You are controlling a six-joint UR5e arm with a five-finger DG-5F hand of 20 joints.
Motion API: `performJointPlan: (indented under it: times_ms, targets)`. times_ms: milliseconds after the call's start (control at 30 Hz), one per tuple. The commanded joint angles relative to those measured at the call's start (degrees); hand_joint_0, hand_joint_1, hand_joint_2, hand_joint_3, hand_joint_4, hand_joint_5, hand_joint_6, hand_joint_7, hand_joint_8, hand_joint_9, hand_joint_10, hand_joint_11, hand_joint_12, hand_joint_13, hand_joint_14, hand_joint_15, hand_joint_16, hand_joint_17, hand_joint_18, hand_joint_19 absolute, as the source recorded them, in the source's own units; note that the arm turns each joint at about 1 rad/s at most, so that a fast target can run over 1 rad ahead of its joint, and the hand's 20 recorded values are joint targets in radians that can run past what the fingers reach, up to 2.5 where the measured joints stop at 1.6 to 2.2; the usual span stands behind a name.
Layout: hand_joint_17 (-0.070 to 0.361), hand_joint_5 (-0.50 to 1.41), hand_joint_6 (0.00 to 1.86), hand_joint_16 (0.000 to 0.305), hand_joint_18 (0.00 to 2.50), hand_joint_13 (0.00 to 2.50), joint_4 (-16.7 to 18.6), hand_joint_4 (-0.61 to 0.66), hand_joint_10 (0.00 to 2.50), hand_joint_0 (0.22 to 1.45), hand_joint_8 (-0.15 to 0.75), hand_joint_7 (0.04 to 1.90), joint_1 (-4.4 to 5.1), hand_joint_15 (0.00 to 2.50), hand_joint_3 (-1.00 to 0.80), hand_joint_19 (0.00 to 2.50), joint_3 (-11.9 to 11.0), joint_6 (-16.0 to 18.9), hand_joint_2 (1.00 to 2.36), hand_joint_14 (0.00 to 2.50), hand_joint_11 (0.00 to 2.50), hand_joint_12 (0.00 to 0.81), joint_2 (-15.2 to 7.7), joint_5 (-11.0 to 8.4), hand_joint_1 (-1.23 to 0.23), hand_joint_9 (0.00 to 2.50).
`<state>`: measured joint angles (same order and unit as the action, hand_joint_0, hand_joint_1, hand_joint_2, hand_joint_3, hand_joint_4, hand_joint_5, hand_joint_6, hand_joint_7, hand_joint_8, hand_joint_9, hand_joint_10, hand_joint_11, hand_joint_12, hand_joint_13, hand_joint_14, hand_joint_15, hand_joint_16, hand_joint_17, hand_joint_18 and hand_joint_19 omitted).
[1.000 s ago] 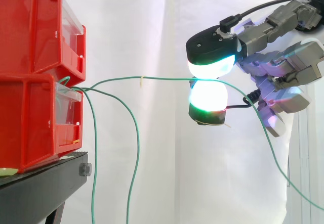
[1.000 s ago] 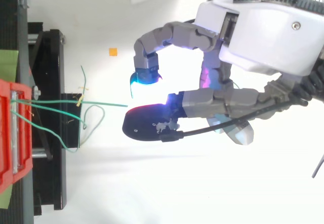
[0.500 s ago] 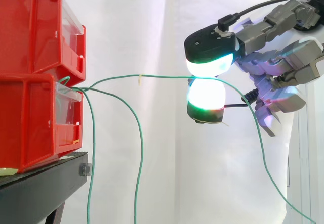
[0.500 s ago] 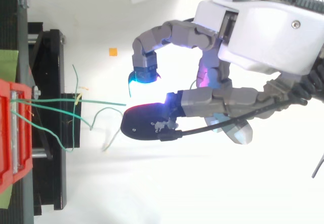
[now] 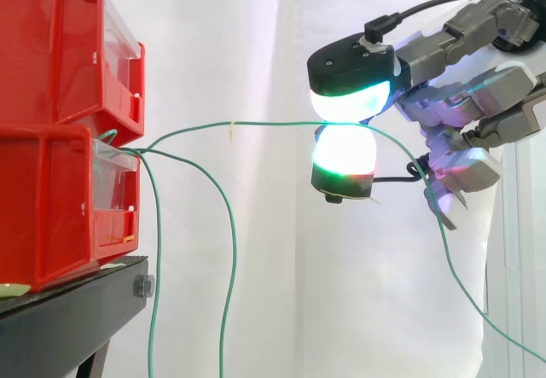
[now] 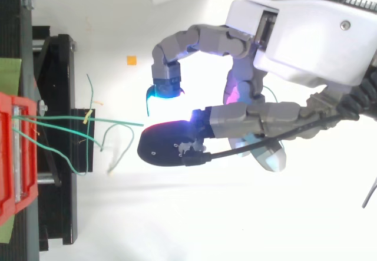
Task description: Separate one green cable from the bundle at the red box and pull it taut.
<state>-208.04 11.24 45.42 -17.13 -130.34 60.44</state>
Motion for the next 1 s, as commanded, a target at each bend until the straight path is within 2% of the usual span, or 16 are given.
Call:
performJointPlan:
  times_ms: [0,300,767,967]
  targets:
    - [0.069,0.12,0.56,0.031,1.04,1.48,0.0,0.11,0.02,0.72,0.183,1.29,0.01,0.69,-0.25,0.59,0.0,1.9,1.01,0.02,0.68,0.347,0.0,-0.06,-0.79,1.92]
    - [0.067,0.12,0.55,0.03,1.03,1.46,0.0,0.11,0.02,0.72,0.18,1.31,-0.08,0.7,-0.25,0.59,1.1,7.4,1.01,0.02,0.66,0.337,0.0,0.73,-0.79,1.9]
    - [0.071,0.12,0.56,0.032,1.03,1.47,-0.1,0.09,0.02,0.71,0.181,1.29,0.01,0.69,-0.25,0.59,1.2,7.6,1.01,0.02,0.67,0.345,0.0,1.17,-0.78,1.91]
    - [0.072,0.12,0.56,0.032,1.03,1.48,0.0,0.09,0.02,0.71,0.181,1.28,-0.08,0.68,-0.25,0.59,1.6,10.3,1.01,0.02,0.67,0.347,0.0,2.14,-0.77,1.92]
